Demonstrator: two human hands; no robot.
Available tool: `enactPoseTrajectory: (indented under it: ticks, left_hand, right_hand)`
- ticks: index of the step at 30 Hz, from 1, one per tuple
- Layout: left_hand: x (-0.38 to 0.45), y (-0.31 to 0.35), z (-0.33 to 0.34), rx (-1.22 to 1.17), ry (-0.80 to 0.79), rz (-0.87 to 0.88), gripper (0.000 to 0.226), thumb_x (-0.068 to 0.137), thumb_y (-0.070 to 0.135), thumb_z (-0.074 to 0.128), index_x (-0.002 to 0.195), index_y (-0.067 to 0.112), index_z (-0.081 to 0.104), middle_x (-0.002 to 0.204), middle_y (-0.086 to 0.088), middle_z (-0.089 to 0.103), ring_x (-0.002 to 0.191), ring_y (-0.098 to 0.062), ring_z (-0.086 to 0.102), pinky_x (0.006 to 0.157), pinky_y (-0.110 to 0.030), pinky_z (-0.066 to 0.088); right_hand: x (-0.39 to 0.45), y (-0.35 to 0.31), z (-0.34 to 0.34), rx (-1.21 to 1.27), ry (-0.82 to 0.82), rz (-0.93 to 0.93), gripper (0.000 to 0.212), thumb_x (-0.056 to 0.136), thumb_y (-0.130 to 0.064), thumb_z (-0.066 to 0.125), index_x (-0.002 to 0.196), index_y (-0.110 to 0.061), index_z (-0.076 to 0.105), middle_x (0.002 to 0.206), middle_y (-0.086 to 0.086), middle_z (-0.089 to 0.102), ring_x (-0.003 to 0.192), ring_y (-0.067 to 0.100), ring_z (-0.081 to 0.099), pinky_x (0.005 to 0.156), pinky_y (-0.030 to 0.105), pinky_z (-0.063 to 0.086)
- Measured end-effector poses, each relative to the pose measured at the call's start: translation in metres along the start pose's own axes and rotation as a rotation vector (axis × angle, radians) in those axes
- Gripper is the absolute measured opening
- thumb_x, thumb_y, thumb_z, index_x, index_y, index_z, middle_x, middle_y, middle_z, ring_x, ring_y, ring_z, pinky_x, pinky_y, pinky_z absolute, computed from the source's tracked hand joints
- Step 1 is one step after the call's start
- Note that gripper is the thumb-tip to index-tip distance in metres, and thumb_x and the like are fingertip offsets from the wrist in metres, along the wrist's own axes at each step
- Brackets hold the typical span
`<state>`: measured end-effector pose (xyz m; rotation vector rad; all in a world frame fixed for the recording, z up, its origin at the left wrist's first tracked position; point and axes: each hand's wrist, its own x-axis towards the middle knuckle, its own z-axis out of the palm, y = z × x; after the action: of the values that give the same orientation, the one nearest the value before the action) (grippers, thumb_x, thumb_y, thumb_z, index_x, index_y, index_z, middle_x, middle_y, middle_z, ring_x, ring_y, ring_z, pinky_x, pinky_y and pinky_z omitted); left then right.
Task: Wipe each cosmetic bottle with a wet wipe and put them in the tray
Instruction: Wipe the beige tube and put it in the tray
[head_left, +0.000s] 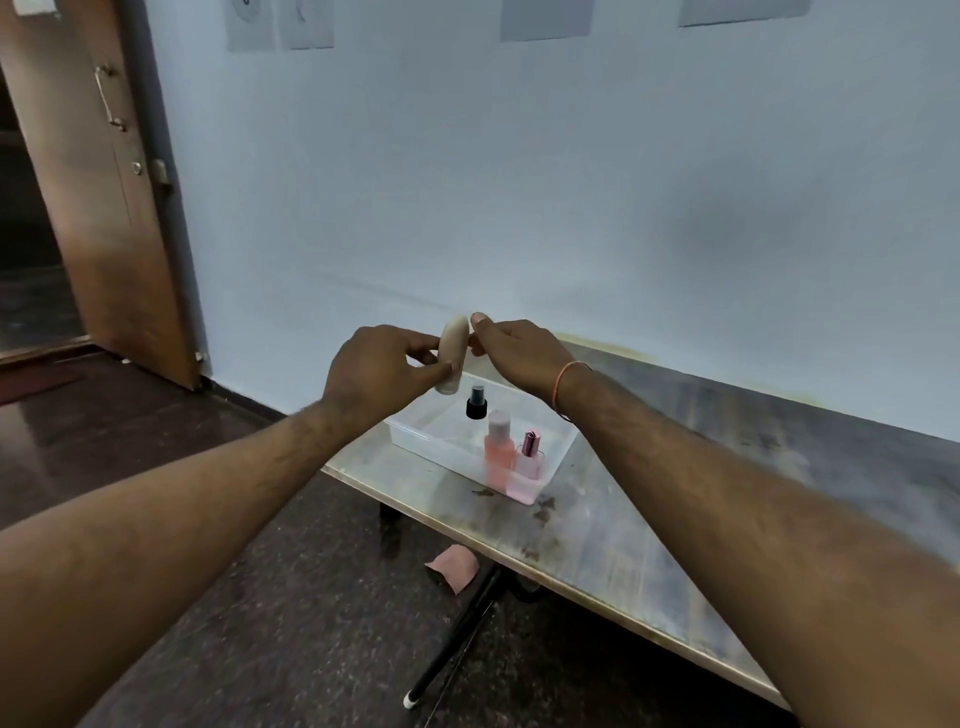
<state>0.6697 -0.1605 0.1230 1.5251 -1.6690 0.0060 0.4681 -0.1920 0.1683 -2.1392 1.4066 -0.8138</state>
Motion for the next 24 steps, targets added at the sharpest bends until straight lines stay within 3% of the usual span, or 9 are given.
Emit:
enactPoseTrajectory:
  ticks: [2, 6, 11, 14, 17, 20, 24]
  left_hand:
    - [-0.001, -0.008, 0.009, 0.021, -0.019, -0.03, 0.017, 0.09, 0.056, 0.074, 0.105, 0.051, 0.082, 0.091, 0.026, 0.079, 0.058, 0.011, 0.058, 0.059, -0.026, 0.042]
    - [-0.003, -0.021, 0.028, 0.058, -0.065, -0.092, 0.017, 0.09, 0.059, 0.069, 0.091, 0.048, 0.082, 0.081, 0.019, 0.078, 0.062, -0.006, 0.065, 0.06, -0.032, 0.054]
    - [-0.005, -0.039, 0.046, 0.111, -0.143, -0.137, 0.026, 0.086, 0.054, 0.073, 0.069, 0.035, 0.075, 0.055, 0.013, 0.062, 0.058, -0.014, 0.057, 0.054, -0.028, 0.039]
    - [-0.006, -0.048, 0.052, 0.192, -0.213, -0.123, 0.032, 0.087, 0.059, 0.071, 0.079, 0.029, 0.078, 0.065, 0.006, 0.068, 0.066, -0.016, 0.063, 0.057, -0.03, 0.045]
    - [-0.009, -0.05, 0.055, 0.263, -0.255, -0.079, 0.033, 0.093, 0.059, 0.066, 0.083, 0.031, 0.079, 0.071, 0.011, 0.069, 0.072, -0.015, 0.063, 0.061, -0.029, 0.042]
    - [-0.013, -0.048, 0.058, 0.319, -0.288, -0.047, 0.035, 0.096, 0.058, 0.061, 0.087, 0.031, 0.081, 0.077, 0.011, 0.073, 0.076, -0.016, 0.064, 0.065, -0.029, 0.049]
    - [-0.017, -0.048, 0.059, 0.34, -0.297, -0.036, 0.038, 0.096, 0.059, 0.06, 0.078, 0.029, 0.075, 0.077, 0.012, 0.074, 0.077, -0.015, 0.065, 0.066, -0.029, 0.048]
  right_hand:
    - [0.012, 0.002, 0.007, 0.021, -0.038, 0.013, 0.06, 0.11, -0.06, 0.03, 0.126, -0.024, 0.075, 0.13, -0.004, 0.073, 0.125, 0.02, 0.061, 0.11, 0.039, 0.045]
    - [0.032, 0.013, 0.024, 0.049, -0.073, 0.047, 0.059, 0.107, -0.062, 0.031, 0.116, -0.026, 0.076, 0.122, -0.005, 0.076, 0.122, 0.02, 0.065, 0.113, 0.044, 0.046]
    - [0.042, 0.023, 0.039, 0.015, -0.146, 0.109, 0.065, 0.109, -0.061, 0.026, 0.118, -0.02, 0.076, 0.114, -0.001, 0.079, 0.119, 0.021, 0.065, 0.112, 0.041, 0.043]
    - [0.047, 0.031, 0.047, -0.021, -0.186, 0.148, 0.072, 0.107, -0.065, 0.023, 0.112, -0.019, 0.077, 0.102, 0.003, 0.082, 0.111, 0.025, 0.069, 0.108, 0.042, 0.047]
    - [0.049, 0.036, 0.054, -0.042, -0.195, 0.175, 0.074, 0.105, -0.067, 0.022, 0.106, -0.017, 0.076, 0.1, 0.005, 0.081, 0.106, 0.029, 0.071, 0.108, 0.044, 0.05]
    - [0.047, 0.039, 0.057, -0.061, -0.197, 0.179, 0.075, 0.107, -0.065, 0.022, 0.105, -0.014, 0.078, 0.098, 0.006, 0.08, 0.105, 0.03, 0.072, 0.108, 0.043, 0.05]
    - [0.044, 0.039, 0.058, -0.097, -0.207, 0.17, 0.08, 0.108, -0.064, 0.02, 0.105, -0.011, 0.08, 0.095, 0.006, 0.081, 0.102, 0.029, 0.074, 0.106, 0.042, 0.051]
